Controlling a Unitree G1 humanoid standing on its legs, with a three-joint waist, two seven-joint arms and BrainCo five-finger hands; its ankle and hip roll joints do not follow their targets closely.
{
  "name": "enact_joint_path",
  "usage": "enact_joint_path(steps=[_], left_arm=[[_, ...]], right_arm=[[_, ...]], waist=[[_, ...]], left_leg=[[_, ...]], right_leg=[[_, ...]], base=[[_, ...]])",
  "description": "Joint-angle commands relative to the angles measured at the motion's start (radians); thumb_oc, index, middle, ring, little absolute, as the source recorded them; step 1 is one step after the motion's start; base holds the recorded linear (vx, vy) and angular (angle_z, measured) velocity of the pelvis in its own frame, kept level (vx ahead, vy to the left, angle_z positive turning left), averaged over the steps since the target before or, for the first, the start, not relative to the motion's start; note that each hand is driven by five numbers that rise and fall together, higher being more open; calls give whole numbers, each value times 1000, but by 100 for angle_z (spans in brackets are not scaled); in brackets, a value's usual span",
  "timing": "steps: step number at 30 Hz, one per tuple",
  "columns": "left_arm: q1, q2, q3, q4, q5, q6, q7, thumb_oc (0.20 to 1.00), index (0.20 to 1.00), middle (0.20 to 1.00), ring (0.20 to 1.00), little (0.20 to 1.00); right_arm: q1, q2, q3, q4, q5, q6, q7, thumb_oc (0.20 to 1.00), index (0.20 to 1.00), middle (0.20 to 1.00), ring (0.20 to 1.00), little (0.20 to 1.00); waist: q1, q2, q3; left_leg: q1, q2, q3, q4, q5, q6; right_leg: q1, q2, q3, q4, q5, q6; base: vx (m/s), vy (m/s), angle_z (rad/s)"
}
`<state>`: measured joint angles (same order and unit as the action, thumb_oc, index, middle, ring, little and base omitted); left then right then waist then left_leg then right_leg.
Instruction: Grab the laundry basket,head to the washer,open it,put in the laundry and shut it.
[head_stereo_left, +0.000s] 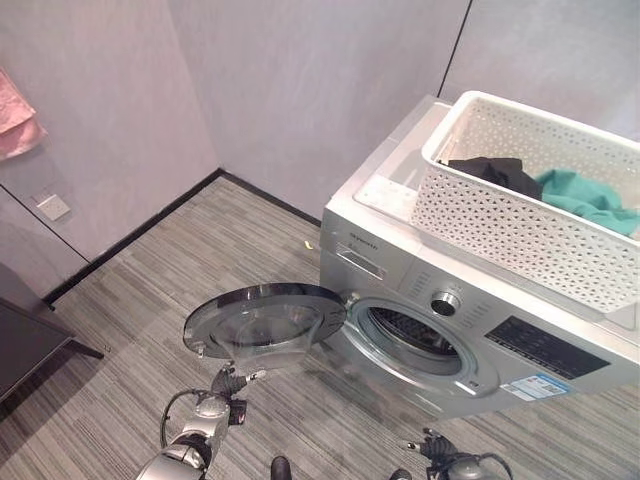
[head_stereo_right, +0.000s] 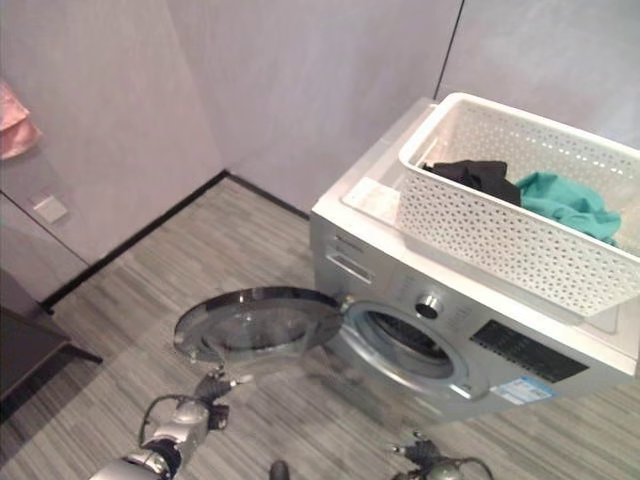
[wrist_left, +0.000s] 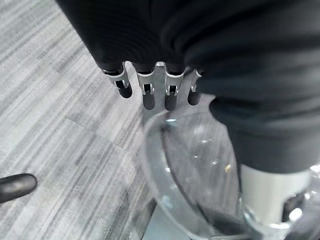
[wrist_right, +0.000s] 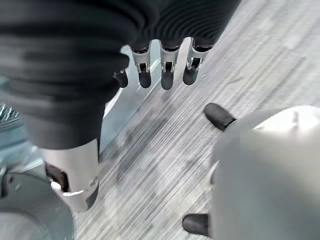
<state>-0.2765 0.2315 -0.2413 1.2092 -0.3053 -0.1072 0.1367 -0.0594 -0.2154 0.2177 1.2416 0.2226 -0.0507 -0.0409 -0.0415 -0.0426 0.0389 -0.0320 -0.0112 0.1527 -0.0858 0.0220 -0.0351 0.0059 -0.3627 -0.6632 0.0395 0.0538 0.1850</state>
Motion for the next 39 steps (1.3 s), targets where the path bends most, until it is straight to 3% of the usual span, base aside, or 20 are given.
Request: enact_joint_path(steps=[1, 2, 4, 6, 10, 12, 13, 16, 17, 20, 24, 27, 28, 30, 32, 33, 34, 35, 38, 39], left_arm=[[-47, 3, 57, 4, -6, -60, 26, 1000, 1000, 1000, 1000, 1000], [-28, 0, 60, -10, -16, -61, 21, 1000, 1000, 1000, 1000, 1000], [44, -5, 100, -26, -47, -66, 2, 1000, 1000, 1000, 1000, 1000], [136, -17, 207, -44, -156, -69, -25, 1000, 1000, 1000, 1000, 1000], [190, -24, 279, -43, -206, -75, -27, 1000, 1000, 1000, 1000, 1000], [203, -27, 290, -48, -212, -77, -26, 1000, 1000, 1000, 1000, 1000], [224, -36, 305, -58, -215, -77, -24, 1000, 1000, 1000, 1000, 1000], [249, -61, 304, -79, -228, -67, -21, 1000, 1000, 1000, 1000, 1000], [264, -80, 293, -128, -233, -69, -18, 1000, 1000, 1000, 1000, 1000], [260, -89, 273, -146, -220, -71, -13, 1000, 1000, 1000, 1000, 1000], [236, -94, 238, -150, -205, -74, -8, 1000, 1000, 1000, 1000, 1000], [226, -84, 232, -145, -203, -81, -6, 1000, 1000, 1000, 1000, 1000], [222, -81, 225, -134, -177, -84, -9, 1000, 1000, 1000, 1000, 1000], [215, -64, 211, -77, -102, -81, -16, 1000, 1000, 1000, 1000, 1000], [204, -31, 215, -39, -48, -84, 7, 1000, 1000, 1000, 1000, 1000], [199, -32, 216, -36, -46, -85, 8, 1000, 1000, 1000, 1000, 1000], [197, -9, 221, -33, -26, -86, 17, 1000, 1000, 1000, 1000, 1000], [195, 0, 230, -45, -31, -93, 23, 1000, 1000, 1000, 1000, 1000], [200, 26, 233, -109, -57, -109, 32, 1000, 1000, 1000, 1000, 1000], [211, 47, 222, -166, -55, -119, 30, 1000, 1000, 1000, 1000, 1000]], right_arm=[[-33, 8, -42, 41, 85, -37, -18, 1000, 1000, 1000, 1000, 1000], [-29, 2, -60, 32, 108, -41, -20, 1000, 1000, 1000, 1000, 1000], [-5, -14, -214, 9, 307, -75, -16, 1000, 1000, 1000, 1000, 1000], [20, -36, -361, -20, 439, -107, -35, 1000, 1000, 1000, 1000, 1000], [55, -52, -400, -223, 440, -141, -84, 1000, 1000, 1000, 1000, 1000], [75, -52, -409, -317, 418, -154, -110, 1000, 1000, 1000, 1000, 1000], [115, -42, -432, -524, 354, -173, -165, 1000, 1000, 1000, 1000, 1000], [167, -14, -462, -771, 255, -179, -241, 1000, 1000, 1000, 1000, 1000], [170, -29, -462, -942, 83, -159, -315, 1000, 1000, 1000, 1000, 1000], [139, -54, -459, -1066, -24, -152, -358, 1000, 1000, 1000, 1000, 1000], [73, -106, -487, -1323, -143, -178, -423, 1000, 1000, 1000, 1000, 1000], [5, -170, -511, -1418, -238, -184, -461, 1000, 1000, 1000, 1000, 1000], [-30, -195, -514, -1444, -259, -188, -469, 1000, 1000, 1000, 1000, 1000], [-102, -246, -509, -1476, -302, -188, -482, 1000, 1000, 1000, 1000, 1000], [-174, -292, -470, -1499, -296, -200, -474, 1000, 1000, 1000, 1000, 1000], [-180, -294, -471, -1494, -294, -201, -473, 1000, 1000, 1000, 1000, 1000], [-231, -351, -448, -1484, -286, -205, -469, 1000, 1000, 1000, 1000, 1000], [-266, -390, -431, -1462, -278, -204, -464, 1000, 1000, 1000, 1000, 1000], [-317, -468, -424, -1410, -253, -193, -455, 1000, 1000, 1000, 1000, 1000], [-339, -529, -409, -1347, -247, -177, -439, 1000, 1000, 1000, 1000, 1000]], waist=[[24, -19, 4], [24, -17, 3], [13, -3, 2], [6, 19, -7], [-11, 28, -14], [-18, 30, -16], [-34, 35, -19], [-62, 44, -24], [-78, 50, -21], [-86, 50, -19], [-99, 56, -15], [-96, 57, -18], [-90, 64, -17], [-73, 69, -17], [-27, 60, -3], [-30, 63, 2], [1, 59, 4], [10, 50, 16], [29, 19, 34], [53, 4, 48]], left_leg=[[78, 23, 44, 3, -114, -17], [81, 24, 44, 4, -115, -17], [100, 27, 56, 9, -121, -15], [127, 33, 83, 40, -149, -5], [150, 33, 117, 68, -168, 3], [157, 31, 123, 68, -172, 6], [169, 26, 133, 68, -178, 12], [185, 22, 150, 68, -191, 22], [205, 19, 166, 62, -199, 32], [219, 23, 176, 56, -202, 31], [225, 70, 186, 90, -215, 9], [205, 136, 195, 189, -232, -19], [184, 178, 200, 261, -228, -41], [126, 255, 179, 455, -150, -89], [51, 291, 109, 663, -48, -121], [39, 301, 98, 681, -49, -129], [6, 300, 41, 740, -23, -132], [-30, 293, 26, 736, -4, -123], [-106, 312, 16, 612, -64, -111], [-146, 310, -2, 486, -83, -104]], right_leg=[[-129, -110, 24, -71, 197, 55], [-126, -109, 25, -71, 196, 55], [-117, -101, 38, -78, 193, 56], [-107, -84, 54, -85, 182, 53], [-112, -75, 92, -87, 178, 49], [-115, -73, 103, -86, 178, 49], [-121, -72, 121, -83, 179, 50], [-128, -68, 144, -79, 178, 54], [-141, -60, 172, -71, 175, 53], [-150, -48, 196, -65, 168, 49], [-160, 1, 228, -52, 130, 25], [-151, 59, 242, -51, 88, 1], [-136, 97, 246, -60, 61, -18], [-91, 175, 264, -95, 16, -66], [-38, 239, 284, -120, -25, -114], [-39, 247, 281, -120, -29, -121], [-10, 268, 280, -127, -61, -134], [-9, 256, 259, -127, -53, -139], [2, 226, 264, -127, -59, -113], [9, 216, 286, -127, -62, -94]], base=[[0, 0, 0], [0, 0, 0], [24, 31, -15], [53, 60, -41], [12, 43, -50], [0, 28, -39], [3, 37, -31], [25, 41, -37], [50, 29, -46], [63, -17, -41], [95, -96, -14], [114, -195, -8], [131, -265, -6], [142, -297, -11], [99, -249, -39], [87, -177, -59], [22, -59, -62], [50, -10, -39], [54, 108, 7], [70, 145, 20]])
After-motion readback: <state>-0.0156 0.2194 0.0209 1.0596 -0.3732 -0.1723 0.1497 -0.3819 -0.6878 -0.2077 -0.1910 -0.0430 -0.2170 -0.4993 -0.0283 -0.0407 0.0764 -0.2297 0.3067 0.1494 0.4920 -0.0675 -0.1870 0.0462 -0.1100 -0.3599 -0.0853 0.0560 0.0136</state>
